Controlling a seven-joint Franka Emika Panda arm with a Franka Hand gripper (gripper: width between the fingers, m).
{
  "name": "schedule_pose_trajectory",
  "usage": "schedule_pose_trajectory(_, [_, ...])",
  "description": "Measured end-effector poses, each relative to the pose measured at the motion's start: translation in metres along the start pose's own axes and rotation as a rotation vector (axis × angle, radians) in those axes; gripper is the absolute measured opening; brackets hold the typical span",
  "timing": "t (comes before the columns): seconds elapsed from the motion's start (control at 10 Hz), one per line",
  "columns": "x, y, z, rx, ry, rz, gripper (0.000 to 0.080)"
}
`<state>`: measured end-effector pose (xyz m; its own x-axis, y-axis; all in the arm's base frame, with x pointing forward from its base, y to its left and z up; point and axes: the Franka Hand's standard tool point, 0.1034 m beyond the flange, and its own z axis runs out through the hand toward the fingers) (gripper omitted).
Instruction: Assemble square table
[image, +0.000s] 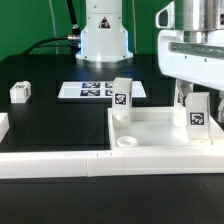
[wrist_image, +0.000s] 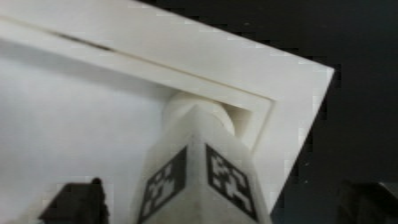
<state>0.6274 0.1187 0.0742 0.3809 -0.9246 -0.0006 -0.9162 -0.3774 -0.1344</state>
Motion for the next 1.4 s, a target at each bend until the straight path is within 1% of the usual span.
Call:
schedule_pose_trajectory(0.2, [0.0018,0.0006,0.0001,-0.005,0.007,-0.121,0.0649])
schedule_pose_trajectory(0.3, [0.0029,0.0007,-0.0006,-0.026,0.027,-0.336,0.0649])
schedule_pose_trajectory(0.4, [0.0030,0.0001,-0.0010,-0.035,0.040,-0.462,0.0649])
schedule_pose_trajectory(0.6, [0.0041,0.0007,-0.0005,-0.036,0.040,-0.457,0.0649])
schedule_pose_trajectory(0.7, [0.0040,0.0008,-0.0003,-0.036,0.039,-0.441,0.0559])
schedule_pose_trajectory(0.8, [0.0037,0.0009,0.0001,-0.035,0.040,-0.372,0.0559])
schedule_pose_trajectory(0.9, [0.0036,0.0011,0.0004,-0.034,0.041,-0.304,0.0370])
schedule_pose_trajectory(1.0, [0.0035,0.0012,0.0007,-0.032,0.042,-0.221,0.0287])
schedule_pose_trajectory(1.2, [0.0037,0.0014,0.0009,-0.030,0.043,-0.116,0.0287])
schedule_pose_trajectory(1.3, [0.0042,0.0020,0.0011,-0.029,0.045,-0.009,0.0287])
schedule_pose_trajectory(1.4, [0.0047,0.0035,0.0016,-0.017,0.039,0.181,0.0287])
